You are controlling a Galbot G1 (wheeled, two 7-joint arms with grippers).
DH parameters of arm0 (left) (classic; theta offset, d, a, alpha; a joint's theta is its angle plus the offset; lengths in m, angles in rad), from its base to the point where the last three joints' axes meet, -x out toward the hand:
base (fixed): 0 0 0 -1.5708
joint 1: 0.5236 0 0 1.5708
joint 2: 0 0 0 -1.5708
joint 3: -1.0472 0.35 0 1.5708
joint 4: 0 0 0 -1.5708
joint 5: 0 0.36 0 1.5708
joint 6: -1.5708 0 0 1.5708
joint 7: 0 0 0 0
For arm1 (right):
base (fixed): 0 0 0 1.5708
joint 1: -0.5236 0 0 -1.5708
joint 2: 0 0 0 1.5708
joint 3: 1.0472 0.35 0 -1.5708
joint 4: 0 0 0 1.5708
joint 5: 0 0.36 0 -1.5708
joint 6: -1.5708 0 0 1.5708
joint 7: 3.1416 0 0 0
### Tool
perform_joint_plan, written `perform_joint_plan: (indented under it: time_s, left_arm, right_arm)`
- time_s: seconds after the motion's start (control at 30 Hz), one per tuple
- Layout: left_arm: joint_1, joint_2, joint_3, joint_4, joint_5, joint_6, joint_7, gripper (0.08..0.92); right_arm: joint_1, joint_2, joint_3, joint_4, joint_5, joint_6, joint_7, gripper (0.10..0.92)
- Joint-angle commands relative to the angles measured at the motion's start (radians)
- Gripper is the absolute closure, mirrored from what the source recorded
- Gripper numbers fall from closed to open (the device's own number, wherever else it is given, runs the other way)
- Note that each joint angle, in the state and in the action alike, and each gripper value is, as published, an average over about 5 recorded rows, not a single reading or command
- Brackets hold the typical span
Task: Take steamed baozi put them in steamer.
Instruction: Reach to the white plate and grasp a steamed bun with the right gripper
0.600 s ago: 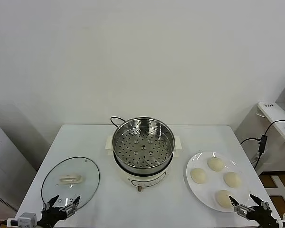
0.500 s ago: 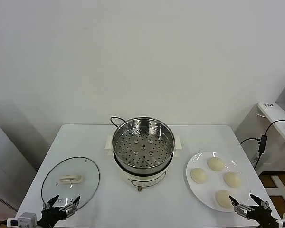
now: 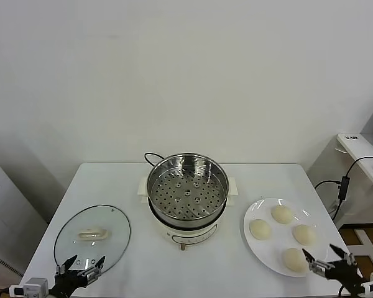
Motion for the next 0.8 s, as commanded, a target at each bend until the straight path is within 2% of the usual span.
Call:
perform_joint_plan:
  time_s: [0.03, 0.2, 0.37, 0.57, 0.8]
  left_arm:
    - [-0.01, -0.004, 0.003, -0.006, 0.012, 0.001, 0.003, 0.177]
    - [-0.021, -0.007, 0.008, -0.009, 0.014, 0.007, 0.001, 0.177]
    - [-0.027, -0.011, 0.019, -0.006, 0.034, 0.018, -0.004, 0.177]
    - [-0.037, -0.008, 0.021, -0.007, 0.037, 0.031, -0.01, 0.177]
    - [-0.052, -0.007, 0.029, -0.009, 0.044, 0.046, -0.021, 0.177]
  right_arm:
    - [0.237, -0.077, 0.001, -0.026, -0.512, 0.046, -0.078, 0.203]
    - [0.311, -0.174, -0.017, -0.061, -0.733, 0.055, -0.168, 0.203]
    - [0.414, -0.249, -0.076, -0.126, -0.888, 0.066, -0.382, 0.203]
    - [0.554, -0.333, -0.153, -0.238, -0.873, 0.129, -0.655, 0.203]
    - [0.709, -0.469, -0.3, -0.367, -0.729, 0.165, -0.866, 0.203]
